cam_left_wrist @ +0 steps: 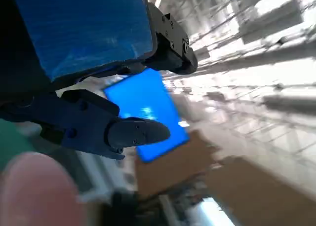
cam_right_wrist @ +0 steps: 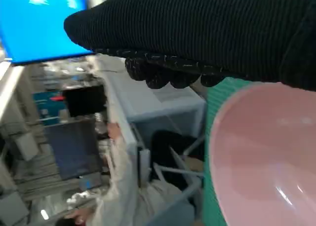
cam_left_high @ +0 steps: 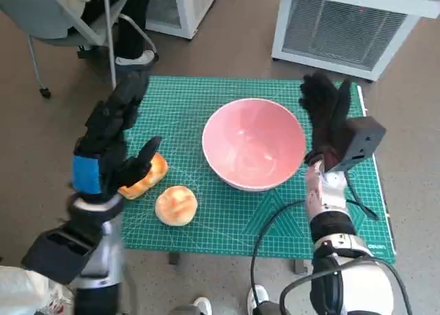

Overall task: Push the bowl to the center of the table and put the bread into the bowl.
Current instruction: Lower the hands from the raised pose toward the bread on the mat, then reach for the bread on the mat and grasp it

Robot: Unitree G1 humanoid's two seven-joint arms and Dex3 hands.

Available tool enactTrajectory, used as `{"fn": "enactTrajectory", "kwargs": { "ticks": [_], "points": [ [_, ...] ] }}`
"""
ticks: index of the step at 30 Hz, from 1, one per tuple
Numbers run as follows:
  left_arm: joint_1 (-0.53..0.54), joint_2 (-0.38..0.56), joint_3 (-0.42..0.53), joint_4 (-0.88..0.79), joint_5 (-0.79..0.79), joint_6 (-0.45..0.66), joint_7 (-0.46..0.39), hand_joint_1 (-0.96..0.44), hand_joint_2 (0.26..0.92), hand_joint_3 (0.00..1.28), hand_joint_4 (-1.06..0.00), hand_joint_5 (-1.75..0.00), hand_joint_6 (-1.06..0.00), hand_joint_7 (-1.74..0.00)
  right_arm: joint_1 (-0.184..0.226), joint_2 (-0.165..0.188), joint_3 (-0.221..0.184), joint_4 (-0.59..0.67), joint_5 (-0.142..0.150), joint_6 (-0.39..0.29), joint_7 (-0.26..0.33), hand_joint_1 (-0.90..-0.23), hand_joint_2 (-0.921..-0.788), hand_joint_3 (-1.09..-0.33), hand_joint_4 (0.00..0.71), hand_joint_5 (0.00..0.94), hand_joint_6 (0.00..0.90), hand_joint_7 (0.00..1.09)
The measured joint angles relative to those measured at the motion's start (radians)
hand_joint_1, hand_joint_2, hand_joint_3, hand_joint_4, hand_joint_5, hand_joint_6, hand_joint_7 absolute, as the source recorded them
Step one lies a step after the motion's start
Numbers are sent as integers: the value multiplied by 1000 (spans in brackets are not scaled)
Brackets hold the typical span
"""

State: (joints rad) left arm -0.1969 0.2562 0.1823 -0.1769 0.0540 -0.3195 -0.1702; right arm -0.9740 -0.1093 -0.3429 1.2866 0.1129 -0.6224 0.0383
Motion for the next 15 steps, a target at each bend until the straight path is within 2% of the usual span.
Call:
{"fn": "enactTrajectory", "kwargs": {
  "ticks": [3, 6, 9, 10, 15],
  "points": [
    [48, 62, 22, -81, 109, 122, -3, -454, 921, 356, -343, 0, -383, -25, 0, -18, 5, -27, 1, -68, 30, -593, -921, -953, 193, 9, 128, 329],
    [90, 126, 37, -158, 193, 256, -38, -516, 921, 301, -300, -1, -351, -8, 0, -30, 12, -65, 3, -155, 75, -597, -921, -937, 217, 18, 133, 332],
    [121, 198, 41, -222, 261, 380, -108, -545, 921, 232, -284, -1, -342, -3, 0, -35, 21, -114, 10, -241, 128, -596, -921, -922, 242, 27, 148, 341],
    [128, 221, 41, -241, 278, 422, -133, -548, 921, 163, -276, -1, -339, -2, 1, -35, 23, -133, 15, -267, 146, -596, -921, -906, 261, 33, 165, 350],
    [136, 340, 19, -317, 375, 640, -293, -543, 891, 36, -257, 0, -331, -1, 12, -35, 44, -244, 55, -388, 236, -601, -921, -864, 292, 36, 188, 365]
  ]
}}
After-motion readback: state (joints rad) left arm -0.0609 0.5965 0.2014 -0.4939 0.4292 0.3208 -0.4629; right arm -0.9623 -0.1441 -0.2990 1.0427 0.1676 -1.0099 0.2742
